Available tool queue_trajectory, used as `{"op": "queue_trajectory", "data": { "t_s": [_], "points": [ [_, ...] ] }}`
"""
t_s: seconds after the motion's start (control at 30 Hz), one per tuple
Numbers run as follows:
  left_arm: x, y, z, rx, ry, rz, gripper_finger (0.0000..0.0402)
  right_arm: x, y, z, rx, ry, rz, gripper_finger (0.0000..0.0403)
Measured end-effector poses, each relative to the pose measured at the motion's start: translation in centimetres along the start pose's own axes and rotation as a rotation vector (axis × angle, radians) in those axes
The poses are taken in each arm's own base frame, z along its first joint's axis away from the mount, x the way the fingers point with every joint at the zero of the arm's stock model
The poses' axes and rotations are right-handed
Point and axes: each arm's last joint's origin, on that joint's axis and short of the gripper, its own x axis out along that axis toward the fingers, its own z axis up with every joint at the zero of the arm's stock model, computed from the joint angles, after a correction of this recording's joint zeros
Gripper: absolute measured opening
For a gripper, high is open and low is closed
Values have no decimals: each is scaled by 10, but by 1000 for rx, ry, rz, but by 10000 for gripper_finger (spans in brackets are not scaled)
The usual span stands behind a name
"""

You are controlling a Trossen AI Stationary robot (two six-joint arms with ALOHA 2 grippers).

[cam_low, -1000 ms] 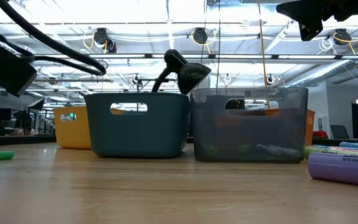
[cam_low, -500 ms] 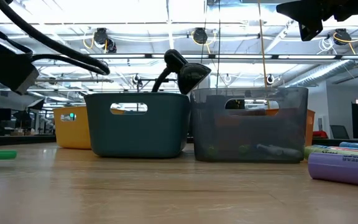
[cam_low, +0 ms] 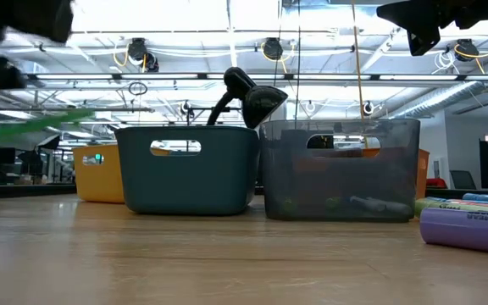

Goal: Pick & Place Markers
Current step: Put the green pen into the green bin

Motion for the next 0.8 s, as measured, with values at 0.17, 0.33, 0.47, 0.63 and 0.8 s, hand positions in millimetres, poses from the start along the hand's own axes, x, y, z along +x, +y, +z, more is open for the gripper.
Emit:
{"op": "queue_trajectory", "data": {
  "t_s": [0.17,0.33,0.47,0.63,0.8],
  "points": [
    [-19,-6,7,76,-171,-90,4,0,0,0,0,0,0,155],
    [-32,-7,19,100,-333,-121,10,0,0,0,1,-2,0,155],
    [-32,-3,26,77,-358,-103,19,0,0,0,2,-4,0,155],
    [-23,-20,33,355,-424,-176,7,0,0,0,2,-3,0,155],
    [-8,-49,58,384,-493,-340,21,0,0,1,5,-7,0,155]
  ]
}}
